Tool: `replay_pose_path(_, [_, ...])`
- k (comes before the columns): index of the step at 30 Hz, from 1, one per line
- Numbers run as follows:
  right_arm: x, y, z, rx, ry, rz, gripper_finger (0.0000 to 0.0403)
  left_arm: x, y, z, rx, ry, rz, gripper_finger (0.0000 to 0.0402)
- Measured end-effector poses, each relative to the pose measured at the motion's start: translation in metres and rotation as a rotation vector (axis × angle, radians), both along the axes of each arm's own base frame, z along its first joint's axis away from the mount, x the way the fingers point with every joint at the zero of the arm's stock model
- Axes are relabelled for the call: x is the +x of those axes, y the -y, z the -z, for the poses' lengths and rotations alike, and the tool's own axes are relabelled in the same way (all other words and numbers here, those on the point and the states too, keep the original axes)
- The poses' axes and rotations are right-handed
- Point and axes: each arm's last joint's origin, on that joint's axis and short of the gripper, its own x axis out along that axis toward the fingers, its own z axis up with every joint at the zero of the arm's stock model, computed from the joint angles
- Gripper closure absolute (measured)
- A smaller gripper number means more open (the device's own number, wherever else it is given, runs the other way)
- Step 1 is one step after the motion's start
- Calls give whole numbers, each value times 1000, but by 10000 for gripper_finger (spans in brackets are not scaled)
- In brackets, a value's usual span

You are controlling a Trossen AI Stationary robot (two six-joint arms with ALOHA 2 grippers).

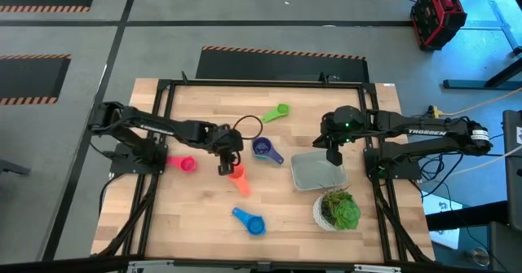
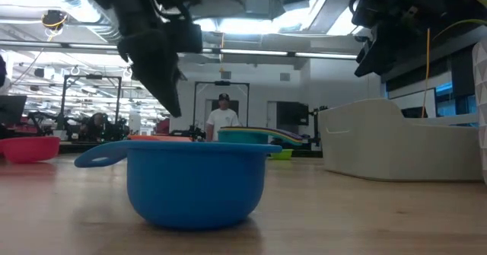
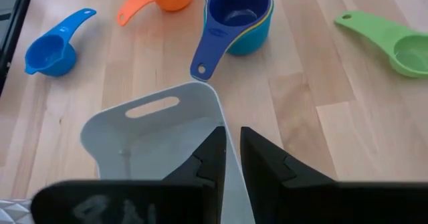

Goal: Nest measuring cups in basket
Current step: Stack the orange measuring cup on top of the violet measuring cup

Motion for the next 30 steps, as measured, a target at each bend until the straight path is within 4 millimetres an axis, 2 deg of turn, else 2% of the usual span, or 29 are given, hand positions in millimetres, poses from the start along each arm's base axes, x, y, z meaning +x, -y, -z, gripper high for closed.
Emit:
replay_pose_path(11, [0, 0, 0, 1, -1, 1, 352, 16, -2, 35, -122, -81, 71, 269])
replay_pose_path(21, [0, 0, 0, 1, 0, 1, 352, 19, -1, 47, -133, -123, 72, 271])
replay_pose_path(25, [0, 0, 0, 1, -1, 1, 352, 19, -1, 47, -134, -120, 72, 289])
replay_pose_path(30, [0, 0, 0, 1, -1, 1, 352, 19, -2, 47, -133, -119, 72, 333])
